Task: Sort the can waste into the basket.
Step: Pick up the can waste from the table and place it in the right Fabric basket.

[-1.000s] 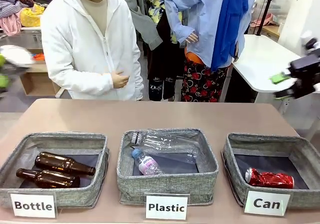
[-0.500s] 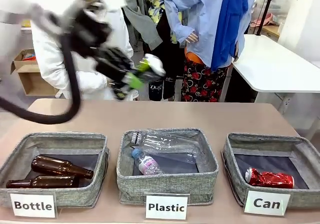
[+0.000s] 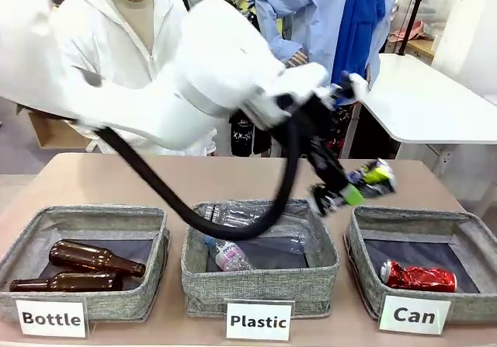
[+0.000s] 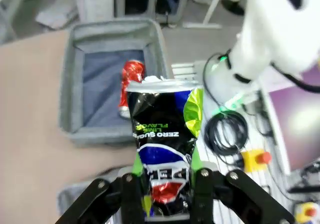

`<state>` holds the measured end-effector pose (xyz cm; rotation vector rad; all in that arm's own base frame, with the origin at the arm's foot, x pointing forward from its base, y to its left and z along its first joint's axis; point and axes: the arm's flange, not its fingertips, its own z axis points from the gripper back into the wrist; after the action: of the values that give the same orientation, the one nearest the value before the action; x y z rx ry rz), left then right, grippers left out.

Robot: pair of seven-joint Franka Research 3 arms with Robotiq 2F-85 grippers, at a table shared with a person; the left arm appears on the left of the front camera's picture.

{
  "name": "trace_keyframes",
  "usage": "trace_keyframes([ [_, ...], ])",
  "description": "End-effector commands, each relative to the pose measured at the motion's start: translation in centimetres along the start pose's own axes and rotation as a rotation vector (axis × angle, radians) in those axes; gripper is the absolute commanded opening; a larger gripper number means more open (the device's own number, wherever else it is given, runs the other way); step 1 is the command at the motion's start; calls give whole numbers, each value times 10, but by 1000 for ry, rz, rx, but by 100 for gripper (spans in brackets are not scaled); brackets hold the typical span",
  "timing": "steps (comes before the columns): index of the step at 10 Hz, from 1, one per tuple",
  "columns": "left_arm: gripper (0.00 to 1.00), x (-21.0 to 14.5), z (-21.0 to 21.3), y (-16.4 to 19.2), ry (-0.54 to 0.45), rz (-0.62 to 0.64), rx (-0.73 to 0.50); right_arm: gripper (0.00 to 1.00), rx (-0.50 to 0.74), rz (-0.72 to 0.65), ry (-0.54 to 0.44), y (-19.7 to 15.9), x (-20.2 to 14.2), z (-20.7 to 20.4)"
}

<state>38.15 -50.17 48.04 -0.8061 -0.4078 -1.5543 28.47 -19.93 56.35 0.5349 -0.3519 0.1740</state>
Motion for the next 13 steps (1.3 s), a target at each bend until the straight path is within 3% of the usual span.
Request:
trace_keyframes([
  [1, 37, 40, -59, 29, 62, 27, 129, 100, -9, -9, 17, 4, 1, 4],
  [4, 37, 58, -114, 52, -3, 25, 214, 100, -9, -9, 17, 4, 1, 4],
  [7, 37, 52, -117, 60, 44, 26, 195, 100, -9, -9, 17, 4, 1, 4],
  [8, 92, 52, -114, 61, 40, 27, 192, 100, -9, -9, 17, 4, 1, 4],
  [10, 100, 53, -108, 63, 31, 29, 184, 100, -9, -9, 17, 4, 1, 4],
  [13, 100, 54, -100, 66, 19, 39, 164, 100, -9, -9, 17, 4, 1, 4],
])
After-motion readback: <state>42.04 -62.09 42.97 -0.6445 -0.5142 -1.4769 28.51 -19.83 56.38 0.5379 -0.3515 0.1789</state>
